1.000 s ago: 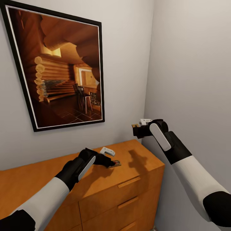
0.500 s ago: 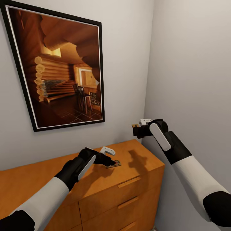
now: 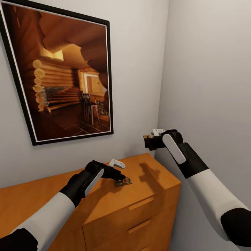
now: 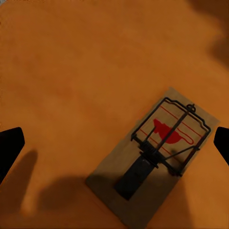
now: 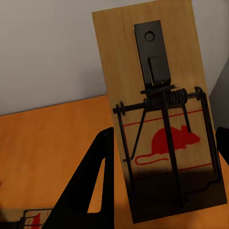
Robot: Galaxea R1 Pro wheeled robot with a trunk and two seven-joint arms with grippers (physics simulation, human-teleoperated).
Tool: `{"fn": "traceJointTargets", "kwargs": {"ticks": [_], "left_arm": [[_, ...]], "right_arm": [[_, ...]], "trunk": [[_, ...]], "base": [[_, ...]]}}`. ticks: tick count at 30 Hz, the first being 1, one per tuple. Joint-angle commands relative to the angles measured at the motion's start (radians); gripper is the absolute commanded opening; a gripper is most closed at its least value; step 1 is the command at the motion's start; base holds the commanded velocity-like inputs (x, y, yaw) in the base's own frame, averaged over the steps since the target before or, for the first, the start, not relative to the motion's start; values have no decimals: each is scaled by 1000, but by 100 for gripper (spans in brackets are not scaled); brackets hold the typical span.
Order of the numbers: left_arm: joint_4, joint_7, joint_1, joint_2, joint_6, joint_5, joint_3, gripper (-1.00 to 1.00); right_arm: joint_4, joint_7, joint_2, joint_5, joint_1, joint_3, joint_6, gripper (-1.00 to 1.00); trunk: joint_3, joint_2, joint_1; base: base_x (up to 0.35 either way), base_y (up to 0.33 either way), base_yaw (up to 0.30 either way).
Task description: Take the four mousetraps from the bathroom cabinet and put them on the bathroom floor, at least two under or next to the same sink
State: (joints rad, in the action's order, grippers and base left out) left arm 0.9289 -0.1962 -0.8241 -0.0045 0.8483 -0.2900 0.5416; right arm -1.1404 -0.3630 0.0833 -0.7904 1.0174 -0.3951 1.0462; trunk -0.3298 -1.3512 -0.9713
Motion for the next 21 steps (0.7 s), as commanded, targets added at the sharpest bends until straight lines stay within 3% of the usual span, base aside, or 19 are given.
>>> {"fn": "traceJointTargets", "kwargs": {"ticks": [1, 15, 19, 21], "left_arm": [[0, -5, -1, 0, 3, 5, 0, 100], [-10, -19, 0, 3, -1, 2, -3, 100], [-12, -62, 0, 18, -2, 6, 0, 100], [-9, -112, 0, 36, -3, 10, 1, 100]], "right_arm": [[-1, -8, 1, -12, 1, -2, 1, -100], [-2, -8, 0, -13, 1, -2, 1, -100], [-2, -8, 0, -13, 1, -2, 1, -100], [-2, -8, 0, -13, 1, -2, 1, -100]], "trunk": [[-1, -1, 0], [-1, -1, 0], [-1, -1, 0], [-1, -1, 0]], "base": [[25, 0, 0], [6, 0, 0], [0, 0, 0], [0, 0, 0]]}}
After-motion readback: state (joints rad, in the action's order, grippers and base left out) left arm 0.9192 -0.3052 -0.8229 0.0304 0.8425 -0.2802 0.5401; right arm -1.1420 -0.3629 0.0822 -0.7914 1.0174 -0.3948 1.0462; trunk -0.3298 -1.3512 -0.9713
